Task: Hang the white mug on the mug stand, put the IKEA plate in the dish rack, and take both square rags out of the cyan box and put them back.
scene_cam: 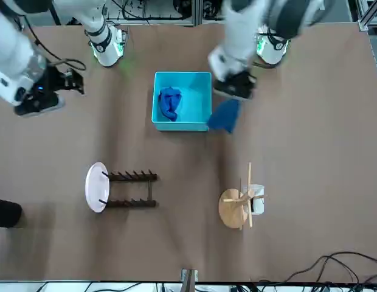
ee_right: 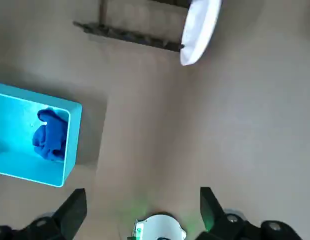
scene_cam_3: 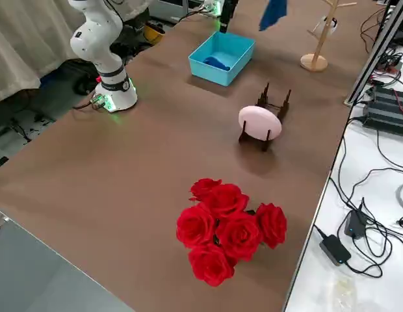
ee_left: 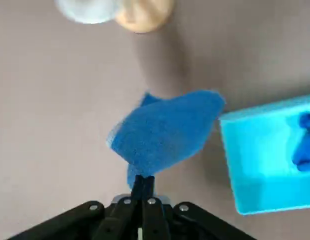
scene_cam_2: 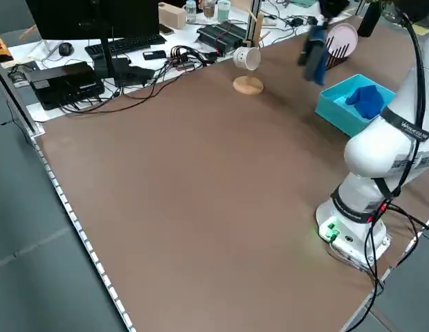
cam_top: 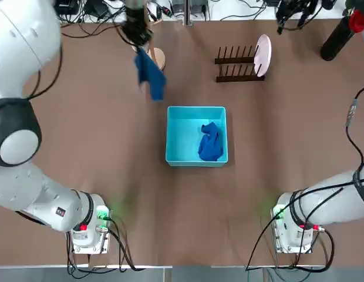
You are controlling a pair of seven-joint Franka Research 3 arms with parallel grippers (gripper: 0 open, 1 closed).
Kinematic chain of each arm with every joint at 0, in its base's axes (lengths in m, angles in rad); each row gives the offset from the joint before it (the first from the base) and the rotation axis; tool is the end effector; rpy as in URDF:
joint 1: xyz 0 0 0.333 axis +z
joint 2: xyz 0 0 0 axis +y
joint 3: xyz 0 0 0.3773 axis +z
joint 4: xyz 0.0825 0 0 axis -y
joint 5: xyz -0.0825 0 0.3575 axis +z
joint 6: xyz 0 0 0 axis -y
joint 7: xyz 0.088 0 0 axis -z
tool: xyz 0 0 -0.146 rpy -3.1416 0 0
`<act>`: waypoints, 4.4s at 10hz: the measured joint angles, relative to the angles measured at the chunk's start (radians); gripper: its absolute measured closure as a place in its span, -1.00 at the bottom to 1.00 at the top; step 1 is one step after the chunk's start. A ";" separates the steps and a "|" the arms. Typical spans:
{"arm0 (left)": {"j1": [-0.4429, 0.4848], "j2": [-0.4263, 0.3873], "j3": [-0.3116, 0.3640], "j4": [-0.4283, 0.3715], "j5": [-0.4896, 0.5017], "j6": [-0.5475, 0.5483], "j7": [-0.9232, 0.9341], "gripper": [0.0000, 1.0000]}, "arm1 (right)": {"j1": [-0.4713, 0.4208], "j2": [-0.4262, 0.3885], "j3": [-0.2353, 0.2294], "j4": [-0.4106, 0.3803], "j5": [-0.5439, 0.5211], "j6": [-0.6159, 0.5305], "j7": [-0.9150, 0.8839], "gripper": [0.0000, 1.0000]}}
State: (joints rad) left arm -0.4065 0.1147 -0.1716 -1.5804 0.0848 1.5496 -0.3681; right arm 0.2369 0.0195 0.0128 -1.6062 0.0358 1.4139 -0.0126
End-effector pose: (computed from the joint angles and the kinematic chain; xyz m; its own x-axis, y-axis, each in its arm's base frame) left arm 0.4752 -0.2886 0.5799 0.9724 -0.2056 -0.1104 -0.2177 -0.9696 -0.1118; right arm 0.4896 0.1306 0.6102 0.9428 0.2592 -0.2096 0.2569 -0.9657 -0.0386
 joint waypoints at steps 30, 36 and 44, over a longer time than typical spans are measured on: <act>-0.029 0.538 0.413 -0.224 -0.089 0.731 0.283 -0.20 | 0.640 0.182 -0.002 -0.686 0.097 0.983 0.776 0.61; -0.016 0.526 0.486 -0.223 -0.089 0.731 0.334 0.90 | 0.548 0.068 -0.026 -0.549 0.079 0.629 0.746 0.93; 0.002 0.521 0.788 -0.400 -0.089 1.002 0.686 0.91 | 0.243 -0.082 -0.035 -0.310 0.070 0.145 0.425 0.93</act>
State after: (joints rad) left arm -0.4045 0.6360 0.6163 -1.9800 -0.0044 2.5520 0.3176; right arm 0.4797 -0.0627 -0.0227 -1.9158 0.1058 1.5590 0.4128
